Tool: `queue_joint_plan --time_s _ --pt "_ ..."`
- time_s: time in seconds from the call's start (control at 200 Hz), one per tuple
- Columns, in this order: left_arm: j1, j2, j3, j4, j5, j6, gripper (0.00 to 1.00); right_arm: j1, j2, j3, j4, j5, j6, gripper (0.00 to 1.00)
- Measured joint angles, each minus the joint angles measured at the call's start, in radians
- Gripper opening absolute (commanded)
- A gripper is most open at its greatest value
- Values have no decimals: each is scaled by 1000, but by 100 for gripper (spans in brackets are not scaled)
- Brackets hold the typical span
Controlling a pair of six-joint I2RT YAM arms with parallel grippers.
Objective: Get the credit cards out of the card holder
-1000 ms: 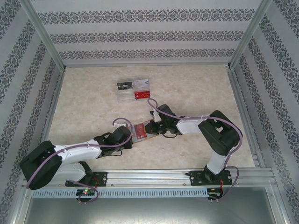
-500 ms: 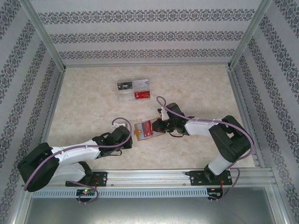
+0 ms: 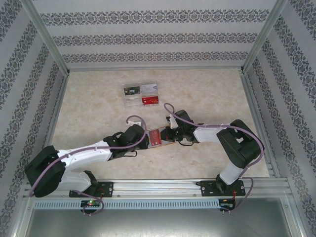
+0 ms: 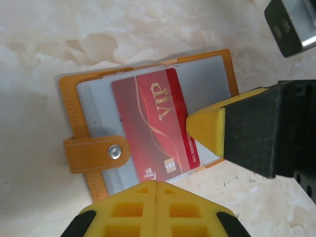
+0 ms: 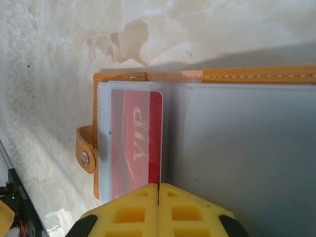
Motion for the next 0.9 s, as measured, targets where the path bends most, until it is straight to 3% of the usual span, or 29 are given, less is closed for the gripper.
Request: queue_joint_plan --time_s 0.305,0.899 --pt "0 154 16 2 11 -1 1 0 0 0 3 -2 0 0" --pt "-1 186 47 -6 -16 -50 0 -69 -34 -82 43 -13 3 0"
